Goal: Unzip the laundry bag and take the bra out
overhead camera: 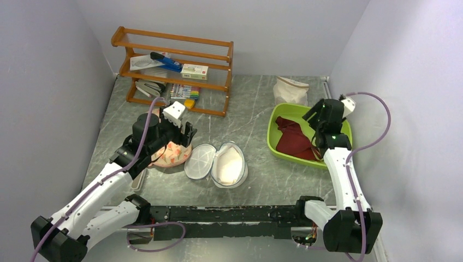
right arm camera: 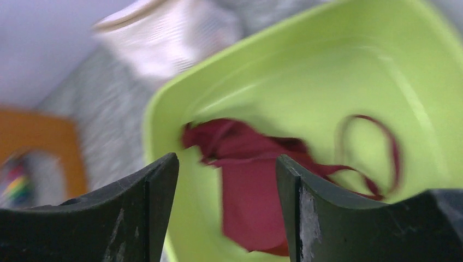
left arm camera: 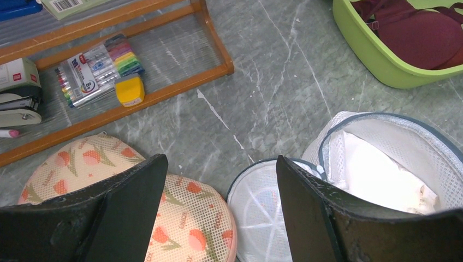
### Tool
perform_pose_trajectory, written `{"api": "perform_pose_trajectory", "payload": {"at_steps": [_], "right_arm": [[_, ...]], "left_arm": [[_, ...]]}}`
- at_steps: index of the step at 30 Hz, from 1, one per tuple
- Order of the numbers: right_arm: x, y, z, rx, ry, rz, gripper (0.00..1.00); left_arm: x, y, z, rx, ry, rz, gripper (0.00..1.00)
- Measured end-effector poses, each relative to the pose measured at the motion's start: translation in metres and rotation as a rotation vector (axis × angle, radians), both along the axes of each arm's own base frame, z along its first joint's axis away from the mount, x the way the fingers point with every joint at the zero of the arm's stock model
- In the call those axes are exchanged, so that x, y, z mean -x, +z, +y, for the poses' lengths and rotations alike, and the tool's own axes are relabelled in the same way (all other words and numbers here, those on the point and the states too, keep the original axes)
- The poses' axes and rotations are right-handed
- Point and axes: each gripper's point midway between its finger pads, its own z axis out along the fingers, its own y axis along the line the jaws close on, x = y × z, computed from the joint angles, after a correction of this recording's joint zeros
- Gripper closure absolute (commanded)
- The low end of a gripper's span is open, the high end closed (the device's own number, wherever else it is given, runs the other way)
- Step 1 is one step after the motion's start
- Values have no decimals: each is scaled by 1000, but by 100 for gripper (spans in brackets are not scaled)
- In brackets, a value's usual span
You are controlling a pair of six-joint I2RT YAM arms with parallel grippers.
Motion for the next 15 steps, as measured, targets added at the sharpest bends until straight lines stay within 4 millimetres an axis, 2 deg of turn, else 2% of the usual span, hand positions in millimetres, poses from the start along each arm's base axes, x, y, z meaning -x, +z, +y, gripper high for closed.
{"api": "perform_pose_trajectory", "payload": {"at_steps": [2, 5, 7, 9, 12, 13, 15], "right_arm": [[-15, 11, 28, -51, 165, -52, 34], [-26, 17, 74, -137, 398, -95, 34], [-28, 15, 116, -184, 572, -94, 34], [-20, 7, 165, -205, 747, -60, 34], [11, 1, 244, -202, 1009, -9, 35], [24, 1, 267, -195, 1084, 3, 36], [49, 2, 299, -179, 1194, 19, 39]], "left_arm": [[0, -1, -1, -1, -5, 4, 15], [3, -4, -7, 0, -40, 17, 14], [6, -8, -15, 3, -90, 34, 14], [12, -14, -28, 10, -161, 62, 15], [25, -28, -49, 19, -283, 125, 16], [29, -33, -56, 23, -324, 149, 16], [39, -41, -70, 30, -409, 199, 16]]}}
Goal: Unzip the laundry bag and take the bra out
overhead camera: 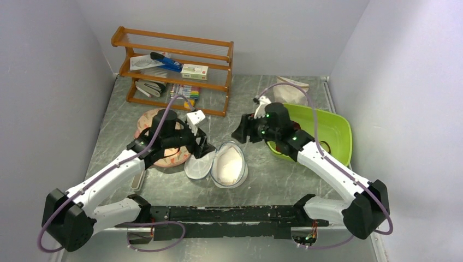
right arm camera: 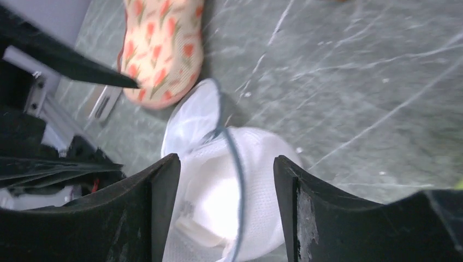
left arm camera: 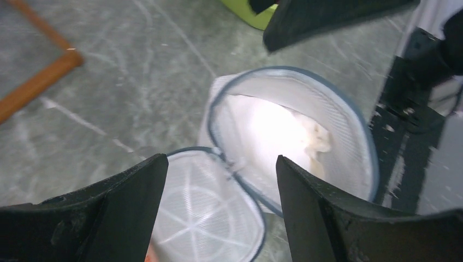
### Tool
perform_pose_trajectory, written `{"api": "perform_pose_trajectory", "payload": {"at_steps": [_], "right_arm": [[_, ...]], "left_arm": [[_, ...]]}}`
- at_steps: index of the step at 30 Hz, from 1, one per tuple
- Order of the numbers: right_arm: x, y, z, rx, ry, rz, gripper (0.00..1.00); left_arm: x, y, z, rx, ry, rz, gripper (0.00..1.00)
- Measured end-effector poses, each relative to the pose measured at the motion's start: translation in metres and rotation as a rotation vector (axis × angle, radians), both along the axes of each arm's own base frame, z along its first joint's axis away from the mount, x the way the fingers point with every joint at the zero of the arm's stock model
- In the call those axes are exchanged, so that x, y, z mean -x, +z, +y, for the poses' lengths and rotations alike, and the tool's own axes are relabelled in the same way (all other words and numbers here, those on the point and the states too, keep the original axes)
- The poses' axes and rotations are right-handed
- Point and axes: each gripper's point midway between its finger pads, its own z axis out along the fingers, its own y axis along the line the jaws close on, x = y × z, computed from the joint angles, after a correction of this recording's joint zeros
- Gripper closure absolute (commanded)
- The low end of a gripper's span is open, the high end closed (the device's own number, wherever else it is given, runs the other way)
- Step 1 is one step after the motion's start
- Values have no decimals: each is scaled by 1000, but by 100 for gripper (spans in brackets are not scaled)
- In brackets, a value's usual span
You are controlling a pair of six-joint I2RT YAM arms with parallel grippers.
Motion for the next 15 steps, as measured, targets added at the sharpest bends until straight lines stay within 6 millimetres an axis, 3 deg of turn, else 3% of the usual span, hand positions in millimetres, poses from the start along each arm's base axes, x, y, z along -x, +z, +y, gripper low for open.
{"api": "perform_pose_trajectory", "payload": {"at_steps": [4, 11, 15], "right_arm": [[32, -5, 28, 61, 100, -8, 47], [68, -28, 37, 205, 156, 7, 58], [78, -40, 40, 261, 174, 17, 66]], "left_arm": [[16, -10, -21, 11, -117, 73, 20], [33, -29, -46, -24, -217, 163, 35], [34, -47, -52, -76, -222, 224, 44]]}}
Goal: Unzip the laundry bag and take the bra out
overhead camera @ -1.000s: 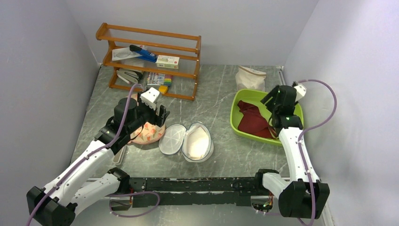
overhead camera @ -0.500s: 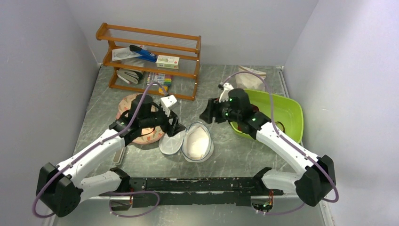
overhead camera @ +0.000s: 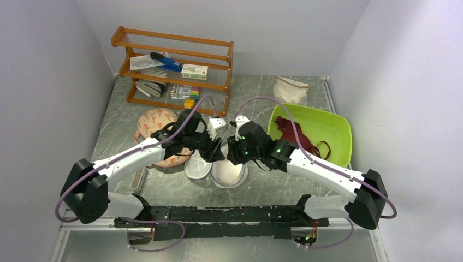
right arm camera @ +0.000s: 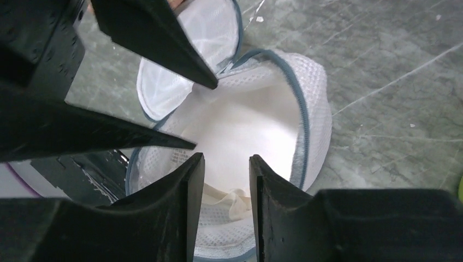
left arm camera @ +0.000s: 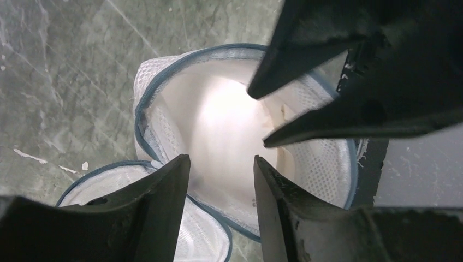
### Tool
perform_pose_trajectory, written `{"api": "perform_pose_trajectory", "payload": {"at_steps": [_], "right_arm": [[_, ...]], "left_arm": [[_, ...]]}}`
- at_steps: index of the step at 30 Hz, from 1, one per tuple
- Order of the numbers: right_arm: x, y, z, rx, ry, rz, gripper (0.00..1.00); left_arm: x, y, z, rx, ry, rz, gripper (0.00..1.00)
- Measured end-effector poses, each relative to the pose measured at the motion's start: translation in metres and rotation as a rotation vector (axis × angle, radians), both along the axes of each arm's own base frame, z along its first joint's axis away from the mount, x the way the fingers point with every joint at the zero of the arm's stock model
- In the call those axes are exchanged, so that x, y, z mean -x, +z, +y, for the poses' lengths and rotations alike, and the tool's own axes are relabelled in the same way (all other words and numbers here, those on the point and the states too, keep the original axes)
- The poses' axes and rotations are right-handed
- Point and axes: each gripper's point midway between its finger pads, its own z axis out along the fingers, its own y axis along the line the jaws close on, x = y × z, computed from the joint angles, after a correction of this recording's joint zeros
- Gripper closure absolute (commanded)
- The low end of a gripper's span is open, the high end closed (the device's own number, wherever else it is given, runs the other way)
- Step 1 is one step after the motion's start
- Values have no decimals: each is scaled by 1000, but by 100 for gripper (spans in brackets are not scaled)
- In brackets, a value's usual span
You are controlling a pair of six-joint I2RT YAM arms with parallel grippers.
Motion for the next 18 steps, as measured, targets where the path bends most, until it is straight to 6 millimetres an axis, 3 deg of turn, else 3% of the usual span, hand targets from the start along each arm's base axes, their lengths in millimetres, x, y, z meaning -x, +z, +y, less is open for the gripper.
{"api": "perform_pose_trajectory", "payload": {"at_steps": [7, 12, 18], "right_arm": [[12, -23, -1, 56, -7, 17, 68], [16, -46, -13, 104, -36, 41, 68], [8, -53, -12, 136, -44, 26, 68]], "left_arm": [[-7, -22, 5, -97, 43, 38, 53], [-8, -30, 8, -125, 56, 46, 68], [-10, -34, 8, -143, 64, 57, 87]]}}
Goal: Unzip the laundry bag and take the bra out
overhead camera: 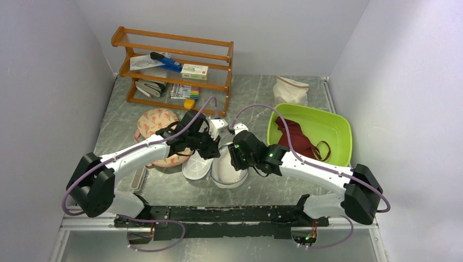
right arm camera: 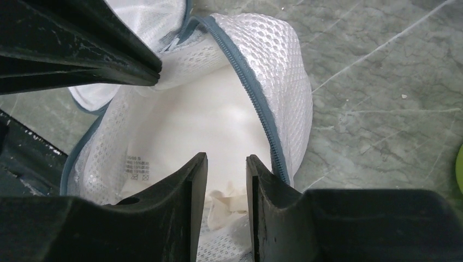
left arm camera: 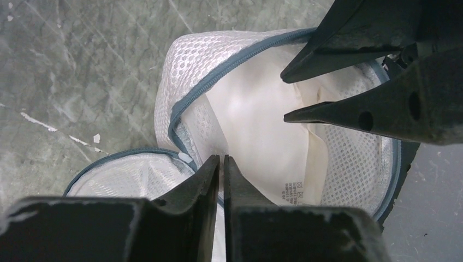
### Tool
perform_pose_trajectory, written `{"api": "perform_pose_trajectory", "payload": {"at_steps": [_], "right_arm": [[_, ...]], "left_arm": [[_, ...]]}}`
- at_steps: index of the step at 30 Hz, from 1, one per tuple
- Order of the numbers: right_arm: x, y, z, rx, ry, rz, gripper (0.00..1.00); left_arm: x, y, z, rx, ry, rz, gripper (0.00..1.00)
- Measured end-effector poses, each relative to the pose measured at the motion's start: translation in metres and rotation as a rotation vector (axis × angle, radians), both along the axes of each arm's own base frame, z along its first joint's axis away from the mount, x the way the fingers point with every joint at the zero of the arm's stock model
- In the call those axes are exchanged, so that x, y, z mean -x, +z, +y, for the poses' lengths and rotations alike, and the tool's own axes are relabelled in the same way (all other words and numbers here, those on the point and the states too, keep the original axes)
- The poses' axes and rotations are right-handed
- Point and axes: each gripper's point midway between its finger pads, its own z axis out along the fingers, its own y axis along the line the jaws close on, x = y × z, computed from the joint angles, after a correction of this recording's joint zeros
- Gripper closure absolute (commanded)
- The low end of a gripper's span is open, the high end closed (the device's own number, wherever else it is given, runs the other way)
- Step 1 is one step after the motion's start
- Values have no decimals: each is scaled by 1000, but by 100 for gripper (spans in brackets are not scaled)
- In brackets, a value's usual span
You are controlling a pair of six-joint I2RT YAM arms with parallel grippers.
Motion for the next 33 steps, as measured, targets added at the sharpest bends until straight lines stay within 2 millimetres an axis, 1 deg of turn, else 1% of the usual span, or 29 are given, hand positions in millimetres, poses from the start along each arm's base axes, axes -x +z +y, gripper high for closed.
{"api": "perform_pose_trajectory", "payload": {"at_steps": [1, 2, 6, 8, 13, 15, 19, 23, 26, 29, 31, 33], "right_arm": [[-2, -1, 0, 7, -5, -4, 68], [-3, -2, 0, 11, -9, -7, 68], [-8, -4, 2, 13, -31, -17, 67], [-13, -4, 5, -4, -56, -24, 66], [-28, -10, 15, -30, -125, -47, 61], [-32, -14, 15, -26, -148, -53, 60], [-40, -19, 11, -1, -207, -77, 51], [-47, -22, 3, 21, -259, -112, 49], [-48, -26, -2, 35, -272, -119, 48], [-49, -30, -2, 44, -280, -118, 46], [-49, -34, -2, 46, -285, -111, 42], [-48, -40, -2, 45, -290, -102, 41]], "left_arm": [[-1, 0, 1, -3, 7, -1, 91], [-2, -1, 2, -7, 14, -1, 93], [-4, -2, 4, -19, 36, 0, 93], [-4, 1, 4, -14, 36, -10, 93], [5, 22, -3, 39, -9, -58, 93], [6, 30, -5, 59, -16, -74, 93], [7, 39, -7, 84, -22, -98, 93], [7, 40, -7, 86, -23, -100, 93], [7, 39, -7, 85, -24, -101, 93], [7, 39, -7, 83, -27, -104, 89], [7, 38, -7, 80, -27, -102, 89], [6, 36, -7, 76, -26, -98, 88]]}}
